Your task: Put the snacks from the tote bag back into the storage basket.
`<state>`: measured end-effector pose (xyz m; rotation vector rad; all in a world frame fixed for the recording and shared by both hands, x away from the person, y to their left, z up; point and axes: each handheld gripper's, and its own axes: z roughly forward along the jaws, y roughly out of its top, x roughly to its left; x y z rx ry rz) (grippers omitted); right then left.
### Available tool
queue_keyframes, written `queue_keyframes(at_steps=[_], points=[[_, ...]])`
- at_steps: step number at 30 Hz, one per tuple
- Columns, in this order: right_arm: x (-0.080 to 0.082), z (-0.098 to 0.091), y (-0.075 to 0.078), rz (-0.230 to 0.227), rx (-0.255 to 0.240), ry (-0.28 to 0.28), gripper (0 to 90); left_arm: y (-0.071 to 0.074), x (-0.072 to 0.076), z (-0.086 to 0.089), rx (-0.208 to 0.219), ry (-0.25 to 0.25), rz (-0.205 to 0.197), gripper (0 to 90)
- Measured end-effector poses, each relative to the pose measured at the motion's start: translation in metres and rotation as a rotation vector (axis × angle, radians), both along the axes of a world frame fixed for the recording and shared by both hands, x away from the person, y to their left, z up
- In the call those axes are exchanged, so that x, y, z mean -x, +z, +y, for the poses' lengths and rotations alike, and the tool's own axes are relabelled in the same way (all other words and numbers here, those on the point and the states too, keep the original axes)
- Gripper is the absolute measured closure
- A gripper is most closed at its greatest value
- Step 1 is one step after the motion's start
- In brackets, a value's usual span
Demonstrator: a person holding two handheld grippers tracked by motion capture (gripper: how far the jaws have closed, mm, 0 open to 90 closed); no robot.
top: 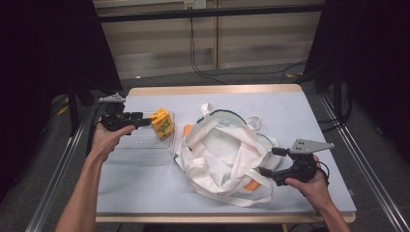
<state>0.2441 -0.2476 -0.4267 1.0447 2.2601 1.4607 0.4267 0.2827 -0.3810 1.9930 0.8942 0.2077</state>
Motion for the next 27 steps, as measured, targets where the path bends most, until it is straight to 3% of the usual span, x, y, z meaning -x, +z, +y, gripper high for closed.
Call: queue_keyframes(at_steps=[8,12,27], points=[[-0.003,-0.001,-0.001,-0.002,0.001,0.003,10.2,-0.004,0.010,0.005,-0.009,-0.017,-0.005,76.3],[-0.004,-0.001,0.000,-0.001,-0.001,-0.001,10.2,-0.009,0.014,-0.002,-0.041,-0.019,0.001,89.4],[-0.004,0.002,-0.002,0.005,0.007,0.006,10.2,-0.029,0.007,-0.017,-0.132,0.027,0.081,90.0]])
